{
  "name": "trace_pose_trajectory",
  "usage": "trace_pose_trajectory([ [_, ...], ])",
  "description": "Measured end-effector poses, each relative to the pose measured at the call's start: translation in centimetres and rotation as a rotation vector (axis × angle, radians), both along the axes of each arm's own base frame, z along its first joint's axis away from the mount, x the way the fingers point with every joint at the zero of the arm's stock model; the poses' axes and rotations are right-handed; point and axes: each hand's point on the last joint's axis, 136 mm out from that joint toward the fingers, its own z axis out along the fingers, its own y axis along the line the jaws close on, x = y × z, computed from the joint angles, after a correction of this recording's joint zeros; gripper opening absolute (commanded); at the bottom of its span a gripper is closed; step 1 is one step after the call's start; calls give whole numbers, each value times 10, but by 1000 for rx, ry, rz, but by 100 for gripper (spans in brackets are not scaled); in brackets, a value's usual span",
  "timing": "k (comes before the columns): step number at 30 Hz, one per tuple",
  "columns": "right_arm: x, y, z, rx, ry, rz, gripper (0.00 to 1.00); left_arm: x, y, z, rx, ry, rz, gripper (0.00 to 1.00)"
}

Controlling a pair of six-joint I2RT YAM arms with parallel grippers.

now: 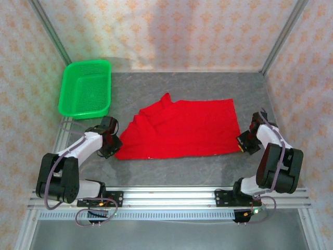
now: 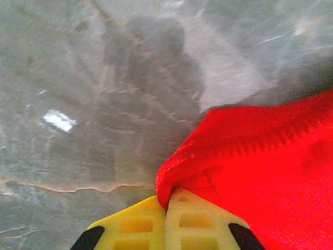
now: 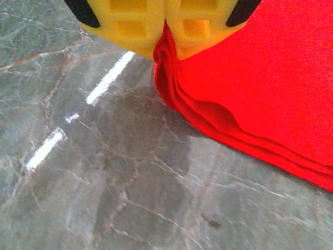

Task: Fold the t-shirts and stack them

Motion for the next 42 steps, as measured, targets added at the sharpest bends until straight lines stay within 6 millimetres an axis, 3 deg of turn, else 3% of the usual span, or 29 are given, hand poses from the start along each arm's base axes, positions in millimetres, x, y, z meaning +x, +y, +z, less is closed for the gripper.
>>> trace_pose_trajectory([
  [3, -6, 1, -3, 1, 18, -1, 2, -2, 2, 0, 6, -5, 27, 3],
  [7, -6, 0, -1, -5, 11, -5, 38, -5, 5, 0, 20, 5, 54, 37],
  [11, -4, 0, 11, -16, -32, 1, 56, -11, 12, 12, 50, 9, 81, 61],
  [15, 0, 9, 36, -5, -135, 33, 66, 14, 13, 67, 53, -139, 96, 71],
  [19, 17, 35, 79, 44, -318, 123, 68, 54, 9, 138, 30, -336, 80, 73],
  [22, 43, 76, 108, 146, -463, 253, 67, 89, -8, 168, -33, -420, 15, 68],
  [24, 59, 112, 117, 229, -511, 359, 65, 111, -28, 167, -86, -429, -48, 56],
  [27, 88, 177, 121, 345, -538, 529, 61, 136, -64, 146, -170, -392, -144, 30],
  [30, 107, 244, 111, 438, -529, 667, 51, 144, -88, 110, -224, -309, -188, 14],
  [35, 138, 339, 88, 556, -516, 806, 40, 133, -78, 65, -204, -206, -139, 3],
  [39, 151, 394, 68, 607, -504, 869, 36, 120, -57, 40, -169, -163, -69, 3],
  [42, 151, 424, 53, 642, -485, 891, 34, 120, -49, 28, -160, -151, -42, 3],
])
